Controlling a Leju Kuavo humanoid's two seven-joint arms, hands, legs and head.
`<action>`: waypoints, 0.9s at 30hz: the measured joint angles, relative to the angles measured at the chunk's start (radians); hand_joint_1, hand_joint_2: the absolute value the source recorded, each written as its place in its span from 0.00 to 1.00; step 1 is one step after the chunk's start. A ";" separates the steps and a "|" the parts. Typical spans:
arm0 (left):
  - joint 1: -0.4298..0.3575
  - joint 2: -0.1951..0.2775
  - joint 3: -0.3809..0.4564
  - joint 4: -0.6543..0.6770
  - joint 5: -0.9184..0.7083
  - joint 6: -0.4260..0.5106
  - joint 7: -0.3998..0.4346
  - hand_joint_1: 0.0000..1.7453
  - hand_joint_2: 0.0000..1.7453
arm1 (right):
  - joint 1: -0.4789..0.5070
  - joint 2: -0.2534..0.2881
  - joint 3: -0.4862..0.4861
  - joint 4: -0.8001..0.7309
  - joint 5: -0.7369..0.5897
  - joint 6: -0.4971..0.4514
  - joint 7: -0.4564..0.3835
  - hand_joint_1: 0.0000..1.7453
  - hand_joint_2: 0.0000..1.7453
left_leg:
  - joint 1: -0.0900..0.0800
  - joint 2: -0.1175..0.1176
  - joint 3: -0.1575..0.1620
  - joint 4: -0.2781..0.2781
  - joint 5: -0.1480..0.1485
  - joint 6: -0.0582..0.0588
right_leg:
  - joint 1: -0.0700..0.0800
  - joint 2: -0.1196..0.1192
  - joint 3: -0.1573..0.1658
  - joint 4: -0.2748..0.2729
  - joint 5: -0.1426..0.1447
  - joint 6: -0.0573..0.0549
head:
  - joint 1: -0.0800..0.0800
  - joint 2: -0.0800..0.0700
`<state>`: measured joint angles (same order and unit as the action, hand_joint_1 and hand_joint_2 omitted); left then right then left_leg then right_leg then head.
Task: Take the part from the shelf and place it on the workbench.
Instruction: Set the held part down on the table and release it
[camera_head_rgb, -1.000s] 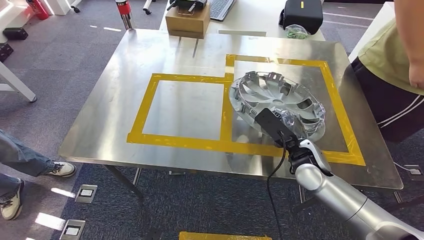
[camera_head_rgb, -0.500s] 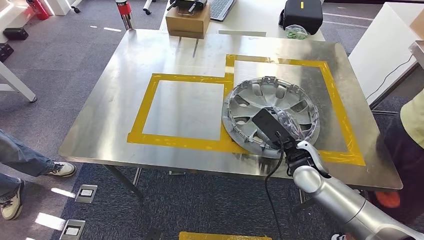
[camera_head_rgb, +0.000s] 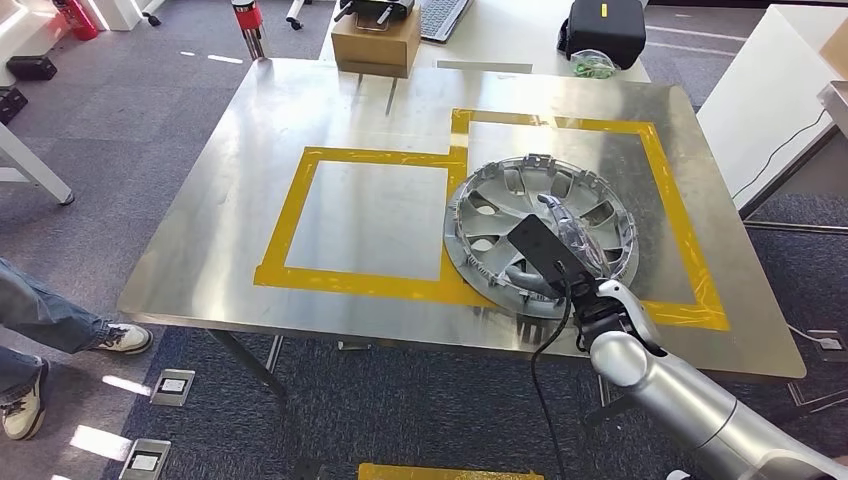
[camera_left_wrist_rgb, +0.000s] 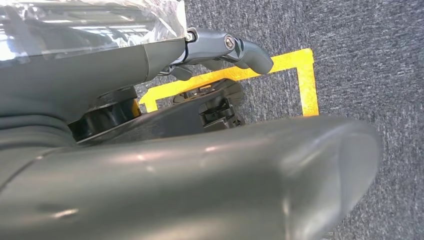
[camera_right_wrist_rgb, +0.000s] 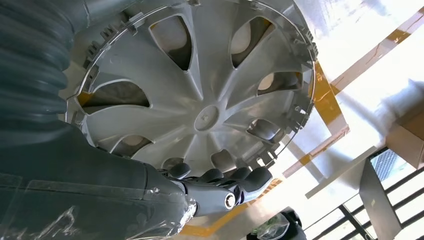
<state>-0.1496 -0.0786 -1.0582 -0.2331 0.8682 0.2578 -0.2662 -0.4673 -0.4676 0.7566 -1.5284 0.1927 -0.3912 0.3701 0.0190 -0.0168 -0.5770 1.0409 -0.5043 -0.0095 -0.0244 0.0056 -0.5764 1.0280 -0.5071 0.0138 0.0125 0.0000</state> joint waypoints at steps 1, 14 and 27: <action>0.001 0.000 0.000 0.000 0.001 0.000 -0.002 0.00 0.00 | 0.001 -0.003 -0.003 -0.008 -0.006 -0.003 -0.004 0.00 1.00 | 0.000 0.000 0.000 0.000 0.000 0.000 | 0.000 0.000 0.000 0.000 0.000 0.000 | 0.000 0.000; 0.013 0.003 0.024 0.001 0.036 0.002 -0.033 0.00 0.00 | -0.013 -0.080 -0.074 -0.253 -0.103 -0.046 -0.056 0.00 1.00 | 0.000 0.000 0.000 0.000 0.000 0.000 | 0.000 0.000 0.000 0.000 0.000 0.000 | 0.000 0.000; 0.016 0.012 0.052 0.001 0.073 0.050 -0.041 0.00 0.00 | -0.039 -0.146 -0.155 -0.549 -0.176 -0.140 -0.108 0.00 1.00 | 0.000 0.000 0.001 0.000 0.000 0.000 | 0.000 0.000 0.000 0.000 0.000 0.000 | 0.000 0.000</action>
<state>-0.1337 -0.0662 -1.0062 -0.2323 0.9412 0.3079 -0.3068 -0.5068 -0.6139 0.6011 -2.0773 0.0167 -0.5311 0.2621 0.0190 -0.0168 -0.5763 1.0410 -0.5044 -0.0095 -0.0245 0.0059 -0.5760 1.0277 -0.5068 0.0142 0.0125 0.0000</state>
